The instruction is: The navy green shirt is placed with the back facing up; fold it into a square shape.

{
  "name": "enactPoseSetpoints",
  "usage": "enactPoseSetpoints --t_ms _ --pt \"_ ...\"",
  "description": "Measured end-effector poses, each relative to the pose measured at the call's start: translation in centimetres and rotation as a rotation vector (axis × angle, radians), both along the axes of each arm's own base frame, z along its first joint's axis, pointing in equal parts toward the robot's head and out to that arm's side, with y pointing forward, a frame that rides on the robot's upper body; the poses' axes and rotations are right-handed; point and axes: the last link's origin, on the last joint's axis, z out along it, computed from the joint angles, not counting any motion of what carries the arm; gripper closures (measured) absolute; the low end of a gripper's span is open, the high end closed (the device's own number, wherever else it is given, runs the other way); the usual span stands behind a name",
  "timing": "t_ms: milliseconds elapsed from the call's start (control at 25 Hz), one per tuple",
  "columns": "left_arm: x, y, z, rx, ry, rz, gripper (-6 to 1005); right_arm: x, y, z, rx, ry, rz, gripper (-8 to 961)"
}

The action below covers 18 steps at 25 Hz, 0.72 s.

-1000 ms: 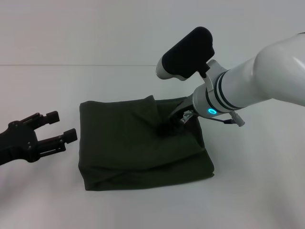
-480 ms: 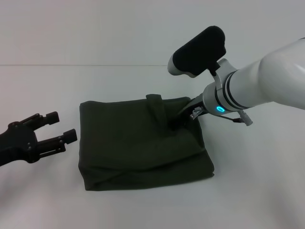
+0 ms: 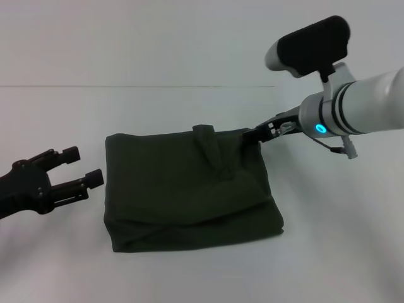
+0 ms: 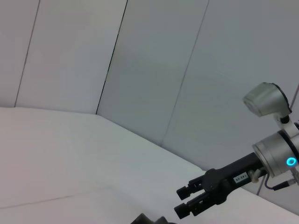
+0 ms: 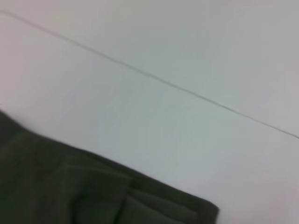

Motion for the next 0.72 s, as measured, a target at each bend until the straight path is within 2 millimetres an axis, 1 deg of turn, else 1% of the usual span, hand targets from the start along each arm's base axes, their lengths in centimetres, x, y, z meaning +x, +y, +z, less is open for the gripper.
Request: enactPoseSetpoints --t_ms 160,280,360,480,720 --pt "0.2 0.1 0.1 0.012 -0.012 -0.002 95 1.2 0.2 1.2 0.044 0.057 -0.06 72" --pt "0.2 0.2 0.2 0.021 -0.023 0.0 95 1.2 -0.1 1.9 0.054 0.134 -0.061 72" --pt "0.2 0.2 0.2 0.024 -0.025 0.003 95 0.6 -0.4 2.0 0.041 0.18 -0.03 72" --pt "0.2 0.2 0.1 0.024 -0.027 0.006 95 -0.6 -0.6 1.7 0.004 0.209 0.005 72" --pt "0.2 0.2 0.1 0.024 -0.03 0.006 95 -3.4 -0.3 -0.3 -0.064 0.19 0.033 72"
